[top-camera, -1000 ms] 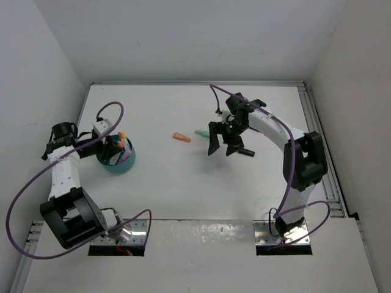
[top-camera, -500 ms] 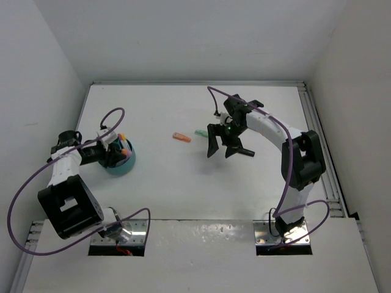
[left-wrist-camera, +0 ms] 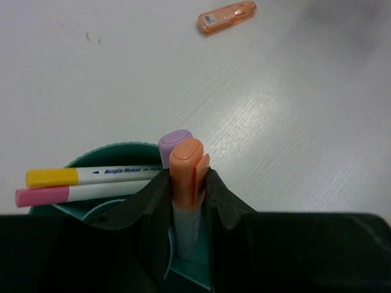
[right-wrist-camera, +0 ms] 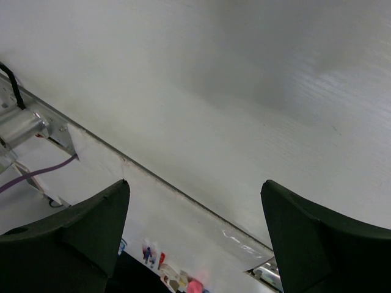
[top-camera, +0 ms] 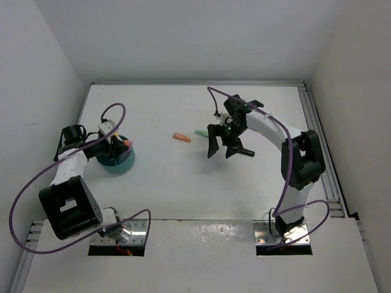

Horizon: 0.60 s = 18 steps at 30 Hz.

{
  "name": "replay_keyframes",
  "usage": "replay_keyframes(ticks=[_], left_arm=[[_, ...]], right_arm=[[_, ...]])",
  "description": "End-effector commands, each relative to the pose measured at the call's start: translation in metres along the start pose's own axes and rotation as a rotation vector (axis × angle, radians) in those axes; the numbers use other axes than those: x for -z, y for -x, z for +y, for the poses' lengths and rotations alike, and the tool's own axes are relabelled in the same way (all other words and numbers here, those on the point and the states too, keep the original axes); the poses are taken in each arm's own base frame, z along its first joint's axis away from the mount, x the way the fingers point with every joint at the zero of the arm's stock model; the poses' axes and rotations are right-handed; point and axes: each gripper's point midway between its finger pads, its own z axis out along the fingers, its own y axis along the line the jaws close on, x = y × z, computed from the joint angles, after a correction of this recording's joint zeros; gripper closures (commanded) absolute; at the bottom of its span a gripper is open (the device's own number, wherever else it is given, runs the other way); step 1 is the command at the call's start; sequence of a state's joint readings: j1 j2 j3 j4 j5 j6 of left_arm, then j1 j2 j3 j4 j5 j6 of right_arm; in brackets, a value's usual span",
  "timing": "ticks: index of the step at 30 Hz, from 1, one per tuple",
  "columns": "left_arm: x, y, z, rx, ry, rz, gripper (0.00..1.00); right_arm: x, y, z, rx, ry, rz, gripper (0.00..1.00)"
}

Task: Sort the stationery into containers
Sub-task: Place the stationery into the container

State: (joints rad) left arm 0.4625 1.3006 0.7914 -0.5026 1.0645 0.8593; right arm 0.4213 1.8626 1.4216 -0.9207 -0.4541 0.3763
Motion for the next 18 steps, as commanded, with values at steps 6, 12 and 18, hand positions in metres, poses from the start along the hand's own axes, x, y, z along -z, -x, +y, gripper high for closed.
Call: replay_keyframes(ticks=[6, 12, 18], left_arm=[[-0.008, 0.061, 0.029, -0.090, 0.069, -0.109, 0.48], [-0.012, 0.100, 0.033, -0.156, 0.084, -0.159, 0.45], [-0.005, 0.125, 0.036, -0.196, 0.133, -0.172, 0.51]], right_arm=[[0.004, 0.009, 0.006, 0.028, 0.012, -0.022, 0.14], [0.003, 0.008, 0.006, 0.028, 0.014, -0.018, 0.14], [0.004, 0.008, 0.007, 0.034, 0.018, -0.020, 0.15]])
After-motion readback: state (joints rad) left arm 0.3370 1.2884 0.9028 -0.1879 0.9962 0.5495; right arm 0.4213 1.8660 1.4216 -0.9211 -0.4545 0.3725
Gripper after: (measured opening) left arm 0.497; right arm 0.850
